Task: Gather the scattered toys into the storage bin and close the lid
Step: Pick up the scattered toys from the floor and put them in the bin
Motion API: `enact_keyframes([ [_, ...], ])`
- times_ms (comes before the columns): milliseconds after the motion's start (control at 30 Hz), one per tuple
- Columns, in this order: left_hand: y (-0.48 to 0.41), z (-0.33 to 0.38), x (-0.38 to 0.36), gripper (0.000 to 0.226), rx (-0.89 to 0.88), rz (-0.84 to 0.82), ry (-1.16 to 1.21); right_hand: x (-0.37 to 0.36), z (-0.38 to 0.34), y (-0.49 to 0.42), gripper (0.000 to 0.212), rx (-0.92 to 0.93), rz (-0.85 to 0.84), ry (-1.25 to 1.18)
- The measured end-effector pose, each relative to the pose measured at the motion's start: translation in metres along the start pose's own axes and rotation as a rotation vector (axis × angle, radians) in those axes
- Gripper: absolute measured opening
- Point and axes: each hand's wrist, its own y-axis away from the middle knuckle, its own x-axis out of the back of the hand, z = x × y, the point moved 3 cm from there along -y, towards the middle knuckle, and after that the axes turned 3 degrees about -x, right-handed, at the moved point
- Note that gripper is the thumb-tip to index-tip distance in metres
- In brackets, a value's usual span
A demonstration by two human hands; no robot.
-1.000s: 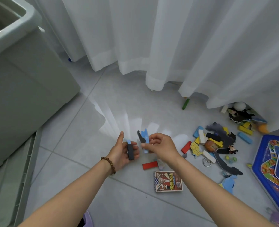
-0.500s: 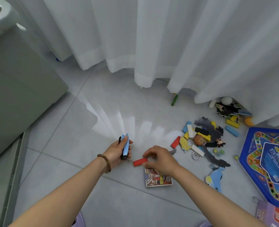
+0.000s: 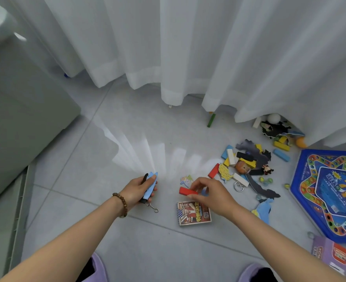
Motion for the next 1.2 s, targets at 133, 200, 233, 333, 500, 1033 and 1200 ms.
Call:
enact_keyframes([
  [133, 0.005, -0.007, -0.005, 0.025, 0.004, -0.022, -0.096, -0.007, 0.022, 0.021, 0.027, 0.068, -0.023, 0.310],
  [200, 0.006, -0.010, -0.007, 0.027, 0.002, -0.012, -0.180, -0.011, 0.023, 0.024, 0.041, 0.110, 0.007, 0.312],
  [233, 0.007, -0.012, -0.008, 0.030, -0.002, -0.003, -0.224, -0.012, 0.021, 0.024, 0.053, 0.140, 0.008, 0.307],
  [333, 0.010, -0.014, -0.009, 0.033, -0.021, 0.017, -0.286, -0.021, 0.021, 0.026, 0.080, 0.230, -0.102, 0.452],
  [500, 0.018, -0.012, -0.001, 0.031, -0.038, 0.044, -0.273, -0.031, 0.022, 0.026, 0.065, 0.229, -0.048, 0.604],
  [1033, 0.244, 0.208, 0.230, 0.035, -0.540, 0.484, -0.425, 0.018, -0.392, 0.014, 0.061, 0.554, 0.026, 0.509],
  [1200, 0.289, 0.231, 0.339, 0.033, -0.571, 0.715, -0.366, -0.070, -0.530, -0.007, 0.070, 0.633, -0.024, 0.289],
])
